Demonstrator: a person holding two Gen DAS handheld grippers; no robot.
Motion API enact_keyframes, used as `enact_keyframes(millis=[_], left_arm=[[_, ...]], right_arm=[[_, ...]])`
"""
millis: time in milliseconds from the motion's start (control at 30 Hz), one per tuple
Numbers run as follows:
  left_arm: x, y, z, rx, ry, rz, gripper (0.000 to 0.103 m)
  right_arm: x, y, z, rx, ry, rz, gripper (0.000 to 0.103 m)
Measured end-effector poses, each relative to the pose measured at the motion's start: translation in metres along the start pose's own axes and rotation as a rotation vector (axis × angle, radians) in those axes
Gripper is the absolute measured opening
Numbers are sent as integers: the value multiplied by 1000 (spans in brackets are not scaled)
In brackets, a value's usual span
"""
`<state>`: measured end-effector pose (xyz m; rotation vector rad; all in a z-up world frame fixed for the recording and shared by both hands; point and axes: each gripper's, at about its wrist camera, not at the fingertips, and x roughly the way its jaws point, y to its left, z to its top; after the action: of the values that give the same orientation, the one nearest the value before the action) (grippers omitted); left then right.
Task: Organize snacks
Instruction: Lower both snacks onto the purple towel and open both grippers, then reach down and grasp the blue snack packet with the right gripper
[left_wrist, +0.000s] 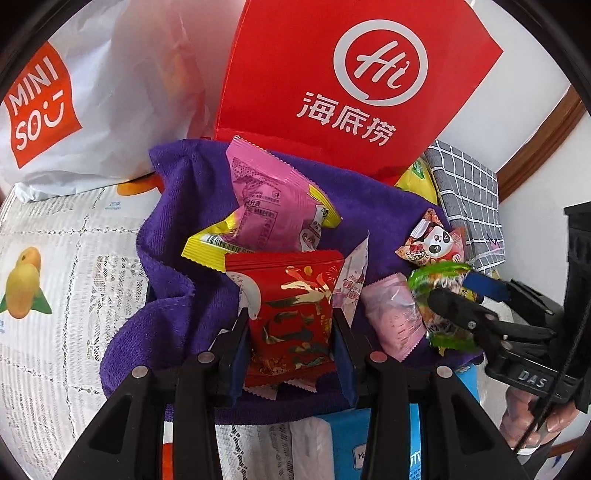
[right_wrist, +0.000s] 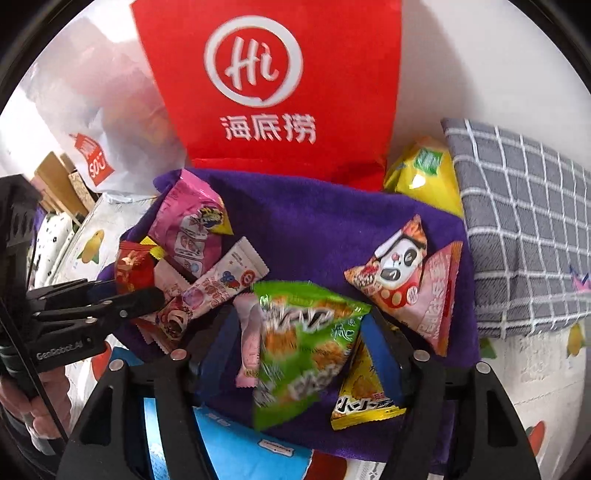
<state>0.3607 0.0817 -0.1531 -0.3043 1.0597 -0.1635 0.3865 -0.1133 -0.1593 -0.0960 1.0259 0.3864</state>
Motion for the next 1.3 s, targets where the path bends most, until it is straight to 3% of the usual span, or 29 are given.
enact_keyframes(millis=[100,133,533,733,900,1033,1300], left_arm=[[-4,2,0,-13,1,-1,57],[-8,3,-1,-15,-5,5,58],[-64,8,-37,22,-97,76,58],[-92,5,-67,46,-148,117,58],[-99,3,-94,18,-131,54,58],[-104,0,-119,26,-117,48,58],[-113,16,-159,1,-93,36,58]], right_arm=[[-12,-1,1,8,-24,12,70],[-18,-2,2,14,-34,21,70],[-86,10,2,31,-206,26,70],[-123,20,-30,39,-278,-17,70],[-138,28,-75,32,-247,-62,70],[-136,37,-113,51,-212,-63,70],[-95,59,-179,112,-96,17,70]])
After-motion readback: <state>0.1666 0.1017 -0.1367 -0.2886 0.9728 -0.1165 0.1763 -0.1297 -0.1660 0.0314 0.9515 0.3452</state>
